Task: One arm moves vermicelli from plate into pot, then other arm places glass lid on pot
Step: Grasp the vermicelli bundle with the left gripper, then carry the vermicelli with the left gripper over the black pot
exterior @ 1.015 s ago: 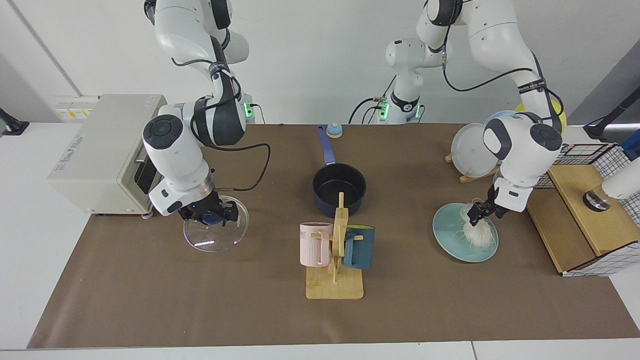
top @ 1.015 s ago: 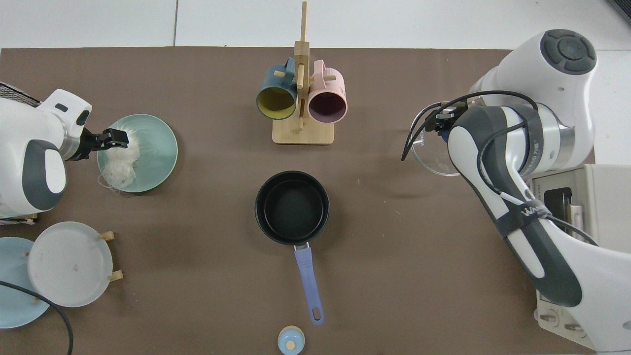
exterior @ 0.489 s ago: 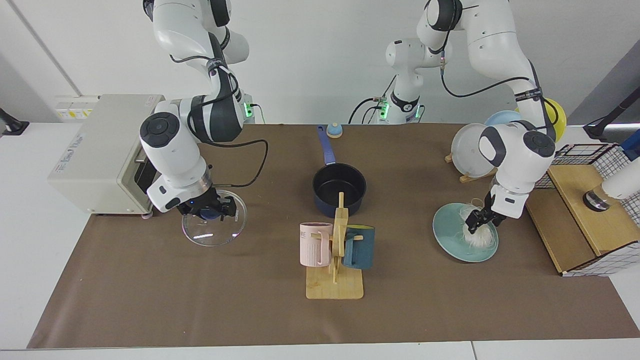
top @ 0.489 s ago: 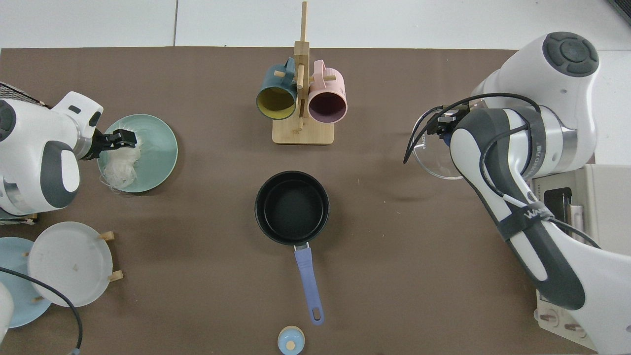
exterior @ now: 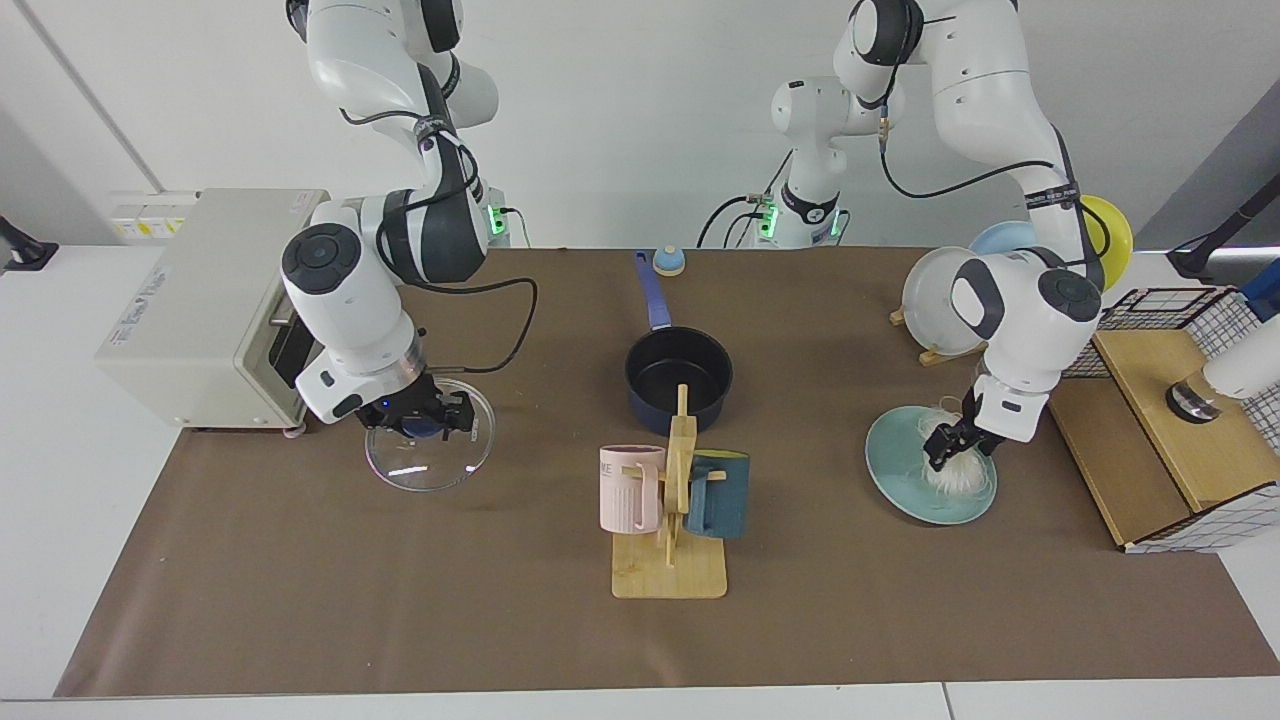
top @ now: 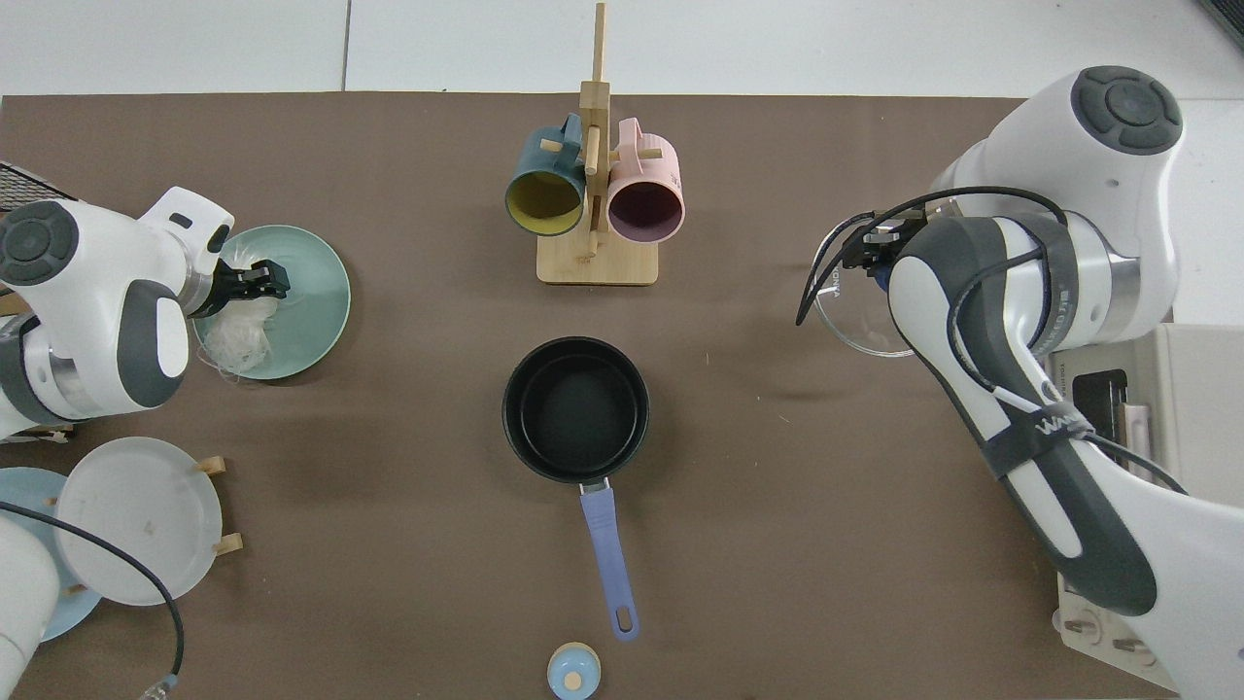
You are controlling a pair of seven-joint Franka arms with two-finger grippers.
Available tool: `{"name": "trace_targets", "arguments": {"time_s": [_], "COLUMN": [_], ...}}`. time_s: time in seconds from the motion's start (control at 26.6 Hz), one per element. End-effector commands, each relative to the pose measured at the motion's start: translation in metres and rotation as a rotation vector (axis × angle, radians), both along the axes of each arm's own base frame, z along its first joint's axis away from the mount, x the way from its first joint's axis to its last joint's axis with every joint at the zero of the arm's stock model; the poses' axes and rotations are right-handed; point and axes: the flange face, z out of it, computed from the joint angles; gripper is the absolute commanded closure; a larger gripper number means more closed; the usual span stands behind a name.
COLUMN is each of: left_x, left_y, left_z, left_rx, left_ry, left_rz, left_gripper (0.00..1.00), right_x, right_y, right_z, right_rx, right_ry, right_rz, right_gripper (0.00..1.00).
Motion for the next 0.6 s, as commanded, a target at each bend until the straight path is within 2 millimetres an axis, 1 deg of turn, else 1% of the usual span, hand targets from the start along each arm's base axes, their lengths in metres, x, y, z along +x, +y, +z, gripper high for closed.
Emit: {"name": "trace_targets", "arguments": {"time_s": [0.0,0.15,0.23,0.3,0.38,0.45,0.56], "left_x": [0.001,0.008,0.013,0.014,0.013,0.008,-0.005], "left_y": [0.001,-0.006,-0.019,-0.034,-0.047,-0.065,-0.097], "left_z": [0.004,0.028,0.046,0.062,0.087,0.108,0.142], "left_rx": [0.004,0.0,-0.009,-0.019,-0.028,-0.038,-0.053], "left_ry": [0.028,0.091,0.11,0.125,0.119,0.109,0.1], "left_rz": [0.001,-0.007,-0.021,-0.03,-0.004,0.004,-0.01], "left_gripper": [1.0,1.0,1.0,1.0,1.0,1.0,1.0], "right_x": [-0.008,-0.008,-0.008,-0.008,-0.008,-0.008,-0.008], "right_y": [-0.004,-0.005,-0.005,-0.005,-0.004,-0.004,-0.005], "right_z": [0.007,0.008,0.007,0.008,0.008,0.008,0.007], "right_rx": [0.021,0.021,0.02,0.021,0.021,0.021,0.02], "right_ry": [0.001,-0.001,0.002,-0.001,-0.001,-0.001,0.001], "right_rz": [0.004,0.003,0.003,0.003,0.005,0.005,0.003], "right_gripper": [1.0,1.0,1.0,1.0,1.0,1.0,1.0]}}
